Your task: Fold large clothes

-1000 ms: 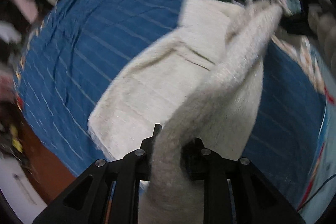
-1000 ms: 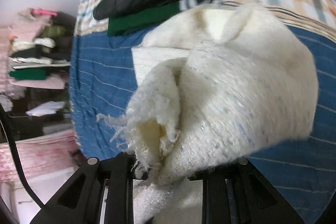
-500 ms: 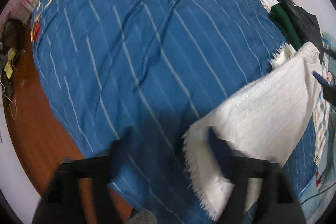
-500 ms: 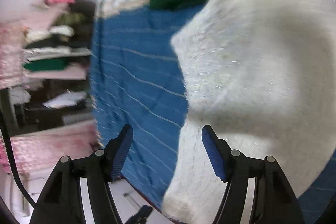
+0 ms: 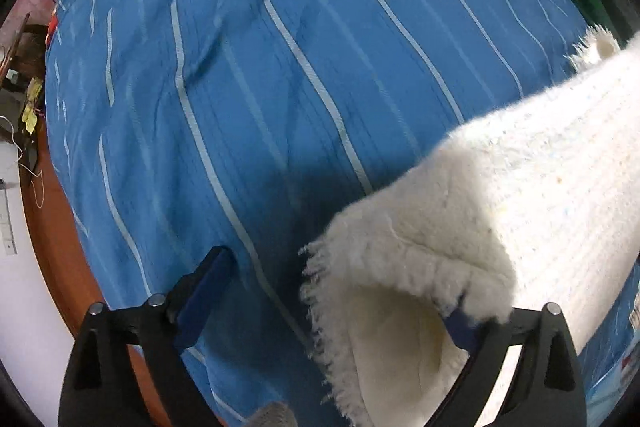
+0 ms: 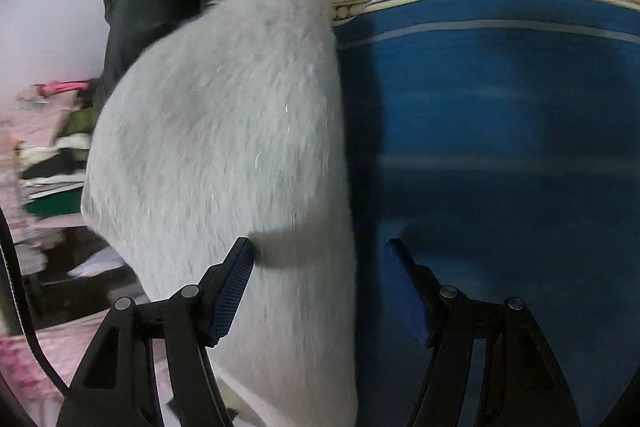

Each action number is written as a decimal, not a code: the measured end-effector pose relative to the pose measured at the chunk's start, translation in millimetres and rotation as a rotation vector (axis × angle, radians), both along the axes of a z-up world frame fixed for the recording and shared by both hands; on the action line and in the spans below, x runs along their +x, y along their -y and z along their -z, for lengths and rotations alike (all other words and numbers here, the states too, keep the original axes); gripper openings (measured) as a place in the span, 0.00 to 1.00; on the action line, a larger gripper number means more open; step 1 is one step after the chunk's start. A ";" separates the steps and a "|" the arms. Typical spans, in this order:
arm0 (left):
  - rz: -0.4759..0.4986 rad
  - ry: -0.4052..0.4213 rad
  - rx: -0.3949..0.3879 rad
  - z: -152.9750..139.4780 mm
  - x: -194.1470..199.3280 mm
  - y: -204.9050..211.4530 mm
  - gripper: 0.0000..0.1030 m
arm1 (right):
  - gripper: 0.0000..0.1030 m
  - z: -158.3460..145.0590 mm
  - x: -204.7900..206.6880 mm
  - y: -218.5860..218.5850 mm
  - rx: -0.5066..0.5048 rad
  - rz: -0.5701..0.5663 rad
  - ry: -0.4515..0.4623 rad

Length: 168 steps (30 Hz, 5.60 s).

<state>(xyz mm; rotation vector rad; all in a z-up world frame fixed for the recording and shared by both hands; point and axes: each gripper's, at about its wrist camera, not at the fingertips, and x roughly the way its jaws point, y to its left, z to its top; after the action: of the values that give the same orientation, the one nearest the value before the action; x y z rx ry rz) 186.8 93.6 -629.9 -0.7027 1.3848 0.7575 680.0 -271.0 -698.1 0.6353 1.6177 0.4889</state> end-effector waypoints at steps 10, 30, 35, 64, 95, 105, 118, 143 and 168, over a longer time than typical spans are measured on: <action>0.102 -0.044 0.084 11.2 55.2 0.8 0.98 | 0.31 19.7 21.4 -52.6 0.206 -0.094 0.060; 0.240 -0.023 0.239 -68.0 92.4 23.9 0.98 | 0.32 -19.0 -297.2 195.4 -0.156 0.412 -0.259; 0.332 -0.060 0.302 -30.8 96.7 69.4 0.98 | 0.32 -86.8 -305.5 198.9 -0.328 0.238 0.000; 0.270 -0.026 0.210 -35.9 70.9 49.1 1.00 | 0.33 -70.4 -150.3 -56.9 -0.459 -0.483 0.059; 0.238 0.006 0.249 -46.2 130.2 -8.9 1.00 | 0.60 -79.1 -110.0 36.7 -0.213 -0.030 0.121; 0.672 -0.028 0.097 -14.2 214.9 190.4 1.00 | 0.62 -51.2 -276.8 166.1 -0.162 0.310 -0.050; 0.742 -0.005 0.075 12.6 217.0 160.8 1.00 | 0.61 68.6 -250.9 154.1 0.370 0.568 0.074; 0.371 0.188 -0.008 -68.2 119.5 30.5 1.00 | 0.23 -181.7 -229.7 -40.0 0.032 -0.046 0.604; -0.259 0.467 -0.252 -81.7 -122.0 -65.8 1.00 | 0.72 -119.4 -380.7 -226.9 0.052 -0.731 0.303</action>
<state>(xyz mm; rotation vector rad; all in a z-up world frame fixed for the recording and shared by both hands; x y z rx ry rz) 64.8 159.3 -548.2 -1.1914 0.9780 0.5722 299.3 -44.1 -578.7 -0.0265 1.5128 1.1052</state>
